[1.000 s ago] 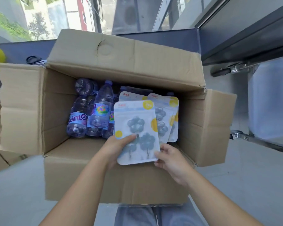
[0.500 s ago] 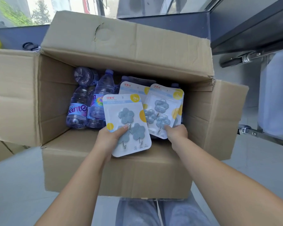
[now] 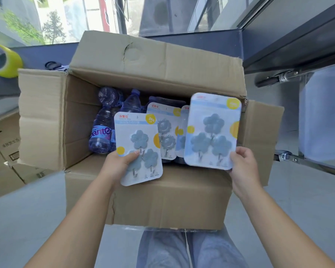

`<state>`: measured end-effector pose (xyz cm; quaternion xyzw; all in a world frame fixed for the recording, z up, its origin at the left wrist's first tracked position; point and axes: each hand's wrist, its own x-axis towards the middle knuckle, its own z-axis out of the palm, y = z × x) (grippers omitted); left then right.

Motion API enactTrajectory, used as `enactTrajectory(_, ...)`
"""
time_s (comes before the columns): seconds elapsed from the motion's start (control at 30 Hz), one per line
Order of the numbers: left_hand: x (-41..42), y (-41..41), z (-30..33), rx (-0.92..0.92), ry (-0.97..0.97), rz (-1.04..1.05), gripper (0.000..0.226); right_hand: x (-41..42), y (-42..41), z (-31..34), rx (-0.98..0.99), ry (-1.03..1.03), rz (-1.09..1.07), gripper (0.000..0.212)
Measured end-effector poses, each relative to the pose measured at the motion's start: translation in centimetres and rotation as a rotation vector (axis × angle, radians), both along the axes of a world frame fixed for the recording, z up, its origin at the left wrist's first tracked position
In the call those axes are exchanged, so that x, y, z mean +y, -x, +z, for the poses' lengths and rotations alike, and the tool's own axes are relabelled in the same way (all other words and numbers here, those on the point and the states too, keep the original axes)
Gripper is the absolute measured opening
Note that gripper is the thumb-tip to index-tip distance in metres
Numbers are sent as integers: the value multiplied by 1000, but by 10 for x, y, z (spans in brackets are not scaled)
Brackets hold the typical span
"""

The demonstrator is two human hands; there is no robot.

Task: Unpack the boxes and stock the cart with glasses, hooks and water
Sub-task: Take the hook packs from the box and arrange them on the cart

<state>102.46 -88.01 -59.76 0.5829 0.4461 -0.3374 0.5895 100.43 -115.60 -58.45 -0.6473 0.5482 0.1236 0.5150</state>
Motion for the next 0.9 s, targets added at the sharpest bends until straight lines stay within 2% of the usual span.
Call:
enactTrajectory(0.07,-6,3,7,18,54,-67,7,11,8,21,-47,-149,73,22)
enactTrajectory(0.17,-22,9,14,44,116,-99,10,41,26,32,9,-261,206,19)
enactTrajectory(0.23,-33,13,19,88,183,0,31,59,35,34,54,-258,229,19)
enactTrajectory(0.33,-41,21,25,104,379,145,79,74,42,35,74,-215,244,19)
enactTrajectory(0.43,-40,28,32,50,508,113,96,77,43,39,68,-184,277,21)
enactTrajectory(0.6,-34,31,42,-2,398,-105,45,68,48,49,89,-131,328,19)
enactTrajectory(0.7,-38,33,47,6,391,-148,35,64,53,61,23,-274,214,13)
enactTrajectory(0.77,-44,34,51,24,393,-129,32,65,60,71,-36,-407,145,21)
enactTrajectory(0.9,-64,39,69,37,387,-104,20,63,76,88,-97,-429,121,28)
